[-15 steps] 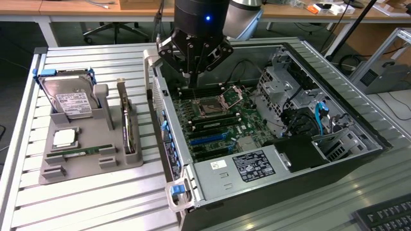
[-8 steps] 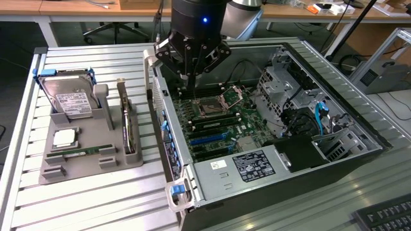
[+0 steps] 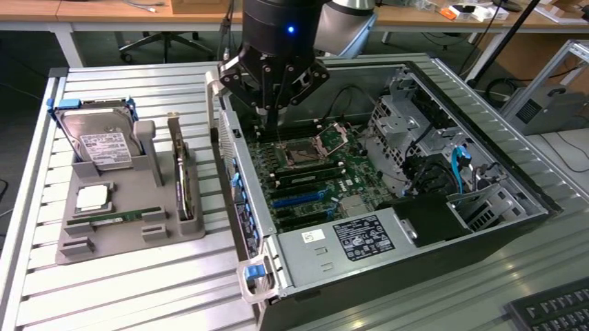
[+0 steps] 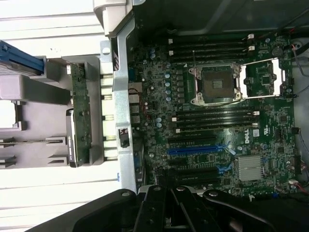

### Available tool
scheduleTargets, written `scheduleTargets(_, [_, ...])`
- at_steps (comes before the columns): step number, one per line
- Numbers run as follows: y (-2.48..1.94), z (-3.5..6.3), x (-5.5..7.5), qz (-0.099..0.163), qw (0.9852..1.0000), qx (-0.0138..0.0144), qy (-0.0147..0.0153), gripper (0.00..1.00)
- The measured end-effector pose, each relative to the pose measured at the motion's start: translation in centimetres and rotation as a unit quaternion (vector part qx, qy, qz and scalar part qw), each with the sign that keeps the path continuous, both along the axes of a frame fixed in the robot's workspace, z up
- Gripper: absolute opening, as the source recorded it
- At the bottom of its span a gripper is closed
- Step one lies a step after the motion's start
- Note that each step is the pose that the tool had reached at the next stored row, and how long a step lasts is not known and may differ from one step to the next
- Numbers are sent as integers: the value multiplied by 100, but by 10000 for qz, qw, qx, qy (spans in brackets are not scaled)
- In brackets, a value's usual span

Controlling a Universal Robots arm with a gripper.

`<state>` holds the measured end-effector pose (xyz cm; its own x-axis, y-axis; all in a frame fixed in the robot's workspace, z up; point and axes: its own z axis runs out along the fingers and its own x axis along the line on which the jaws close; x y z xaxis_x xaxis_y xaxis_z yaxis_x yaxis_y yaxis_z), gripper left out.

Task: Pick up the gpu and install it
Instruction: 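Reach for the gpu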

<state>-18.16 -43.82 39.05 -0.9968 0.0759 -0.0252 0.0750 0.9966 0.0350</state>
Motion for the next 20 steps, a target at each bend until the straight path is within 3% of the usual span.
scheduleTargets(20, [-18, -6, -63, 0, 10000, 0, 0, 11])
